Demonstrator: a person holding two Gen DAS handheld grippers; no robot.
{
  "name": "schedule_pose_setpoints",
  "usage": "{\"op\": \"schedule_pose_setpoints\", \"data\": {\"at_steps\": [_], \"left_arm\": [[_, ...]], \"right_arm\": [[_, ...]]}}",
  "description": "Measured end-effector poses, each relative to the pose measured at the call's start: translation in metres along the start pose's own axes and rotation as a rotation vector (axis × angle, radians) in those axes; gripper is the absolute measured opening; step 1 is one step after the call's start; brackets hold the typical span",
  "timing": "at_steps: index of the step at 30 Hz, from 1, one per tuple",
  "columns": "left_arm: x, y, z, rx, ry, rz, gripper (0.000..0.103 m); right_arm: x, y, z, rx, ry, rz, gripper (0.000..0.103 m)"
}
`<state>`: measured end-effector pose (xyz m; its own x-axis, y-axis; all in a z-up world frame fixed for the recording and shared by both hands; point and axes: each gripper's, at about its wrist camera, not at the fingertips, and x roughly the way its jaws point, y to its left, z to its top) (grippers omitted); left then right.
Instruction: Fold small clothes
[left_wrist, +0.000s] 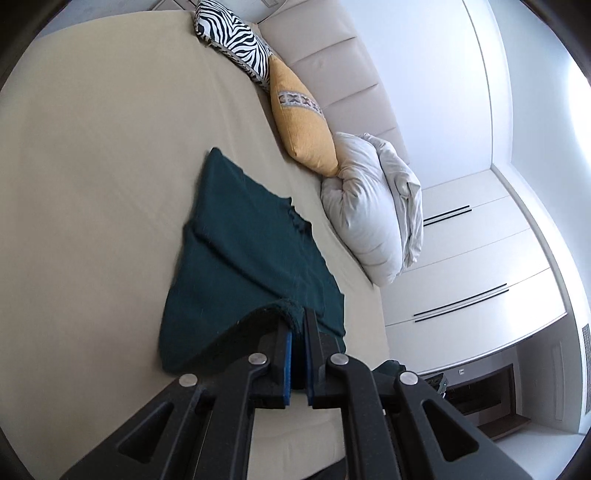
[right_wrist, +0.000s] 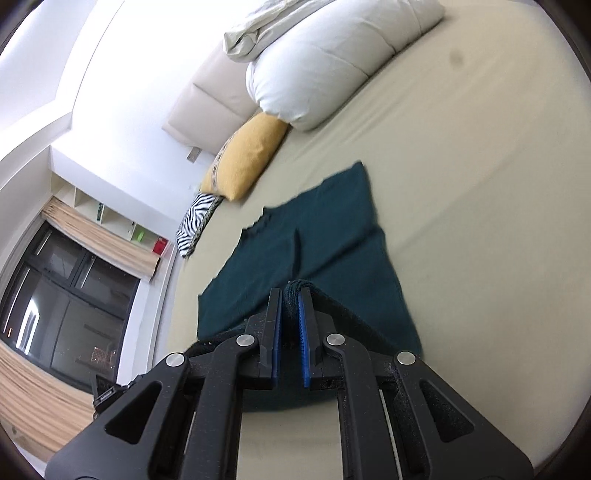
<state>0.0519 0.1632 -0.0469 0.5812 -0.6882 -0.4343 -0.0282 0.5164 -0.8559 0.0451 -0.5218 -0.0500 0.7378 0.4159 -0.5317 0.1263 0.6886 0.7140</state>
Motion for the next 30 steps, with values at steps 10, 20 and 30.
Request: {"op": "schedule_pose_setpoints", "data": {"at_steps": [10, 20, 30], "left_arm": [[0.072, 0.006, 0.08, 0.0, -0.033, 0.034, 0.006], [0.135, 0.032, 0.128, -0.005, -0.016, 0.086, 0.006], [0.186, 0.071, 0.151, -0.054, 0.005, 0.188, 0.009]], "right_arm": [[0.1, 0.01, 0.093, -0.005, -0.063, -0.086, 0.007], [0.195, -0.006, 0.146, 0.0, -0.069, -0.161, 0.007], [0.265, -0.039, 0.186, 0.025, -0.056, -0.272, 0.005]]}}
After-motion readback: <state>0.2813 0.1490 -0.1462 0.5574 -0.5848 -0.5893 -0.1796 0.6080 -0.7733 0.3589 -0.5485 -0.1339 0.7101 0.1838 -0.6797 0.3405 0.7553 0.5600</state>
